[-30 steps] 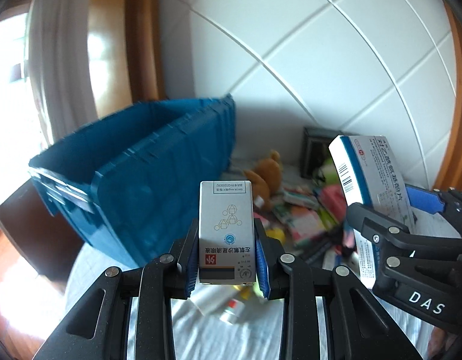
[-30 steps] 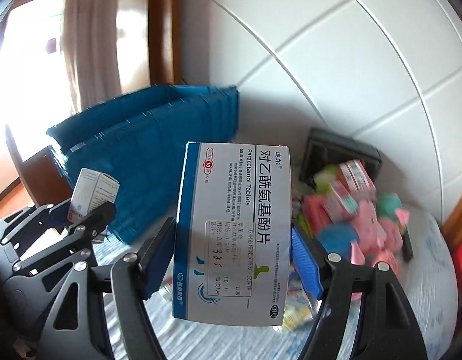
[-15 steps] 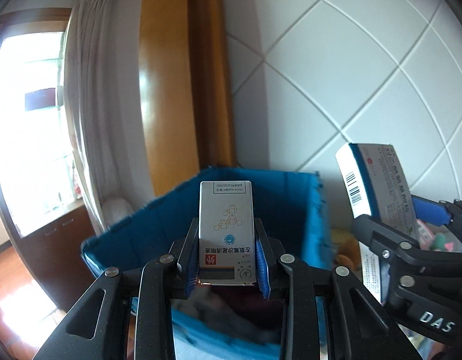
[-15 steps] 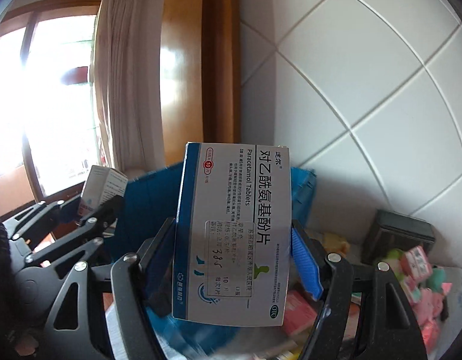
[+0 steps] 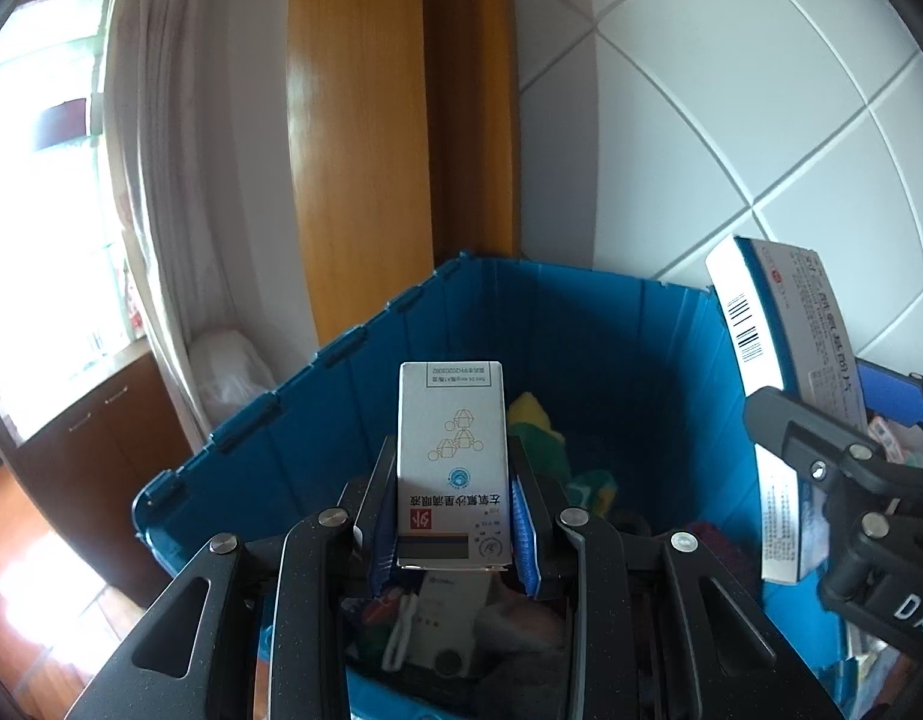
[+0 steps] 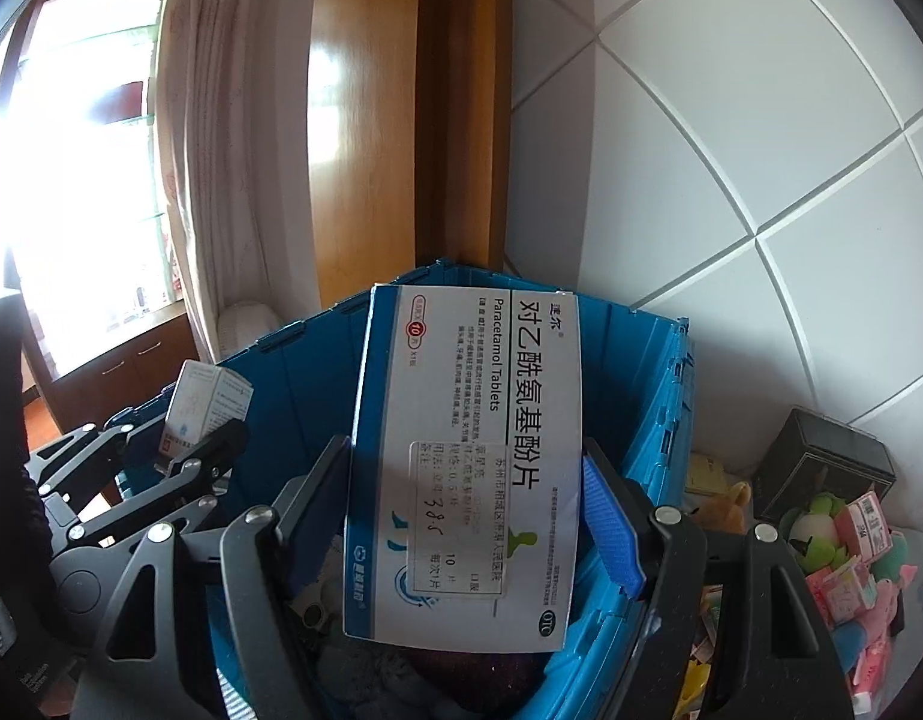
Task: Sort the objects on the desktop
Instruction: 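Open both tools to drop the medicine boxes into the crate, then move both open tools back away from the crate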
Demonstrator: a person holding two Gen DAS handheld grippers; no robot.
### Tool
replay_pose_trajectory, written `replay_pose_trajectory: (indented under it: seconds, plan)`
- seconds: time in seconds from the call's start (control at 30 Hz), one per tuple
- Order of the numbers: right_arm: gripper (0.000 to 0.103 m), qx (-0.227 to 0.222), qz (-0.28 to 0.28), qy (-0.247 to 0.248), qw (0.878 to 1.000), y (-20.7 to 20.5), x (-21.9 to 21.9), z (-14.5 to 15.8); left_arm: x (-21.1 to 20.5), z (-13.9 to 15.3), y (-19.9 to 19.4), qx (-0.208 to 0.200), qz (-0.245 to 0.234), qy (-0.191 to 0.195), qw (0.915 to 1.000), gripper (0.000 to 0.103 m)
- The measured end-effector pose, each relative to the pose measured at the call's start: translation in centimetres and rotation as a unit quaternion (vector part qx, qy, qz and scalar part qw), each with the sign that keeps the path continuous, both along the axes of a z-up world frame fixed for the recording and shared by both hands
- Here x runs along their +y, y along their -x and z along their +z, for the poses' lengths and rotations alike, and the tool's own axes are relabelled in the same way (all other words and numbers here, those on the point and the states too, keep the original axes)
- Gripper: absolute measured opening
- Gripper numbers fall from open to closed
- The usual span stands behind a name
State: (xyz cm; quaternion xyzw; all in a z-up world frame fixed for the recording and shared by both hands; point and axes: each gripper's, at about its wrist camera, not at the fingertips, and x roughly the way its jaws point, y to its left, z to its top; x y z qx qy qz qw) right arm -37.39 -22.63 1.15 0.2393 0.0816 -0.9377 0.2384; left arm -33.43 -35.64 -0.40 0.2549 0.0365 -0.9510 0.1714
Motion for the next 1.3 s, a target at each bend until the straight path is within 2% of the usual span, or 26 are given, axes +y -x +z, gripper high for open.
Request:
replay_pose_trajectory:
  seconds: [0.07,0.1,0.13,0.17,0.23,0.4,1.13,1.3]
  plan:
    - [0.073,0.001,-0.007,-0.002,1.0,0.1,-0.1,0.0,-0.4,-0.2,0.3,-0.002,-0.006,-0.008,1.0,0.05]
    - [0.074,0.003,-0.013,-0.002,1.0,0.2,-0.1,0.0,-0.7,-0.2,0.4,0.0,-0.005,-0.009,0.9999,0.068]
    - [0.083,0.005,-0.019,-0.003,1.0,0.2,-0.1,0.1,-0.8,-0.1,0.3,0.005,0.0,-0.008,1.0,0.078]
    - [0.093,0.007,-0.023,-0.004,1.0,0.1,0.0,0.1,-0.9,0.0,0.2,0.008,0.003,-0.006,0.9999,0.079]
    - [0.099,0.01,-0.028,-0.003,1.0,0.1,0.2,0.2,-1.1,-0.1,0.1,0.009,0.004,-0.007,0.9999,0.08]
    - [0.103,0.011,-0.042,0.0,0.999,-0.1,0.7,0.5,-0.9,-0.2,0.3,-0.001,-0.001,-0.013,0.9999,0.082]
    - [0.103,0.005,-0.061,-0.014,0.998,-3.6,4.8,0.2,2.0,-1.0,-2.9,-0.012,-0.015,-0.021,0.9996,0.084]
    - [0.103,0.006,-0.061,-0.011,0.998,-6.4,8.8,0.2,4.8,-0.3,-5.3,-0.012,-0.01,-0.018,0.9997,0.084]
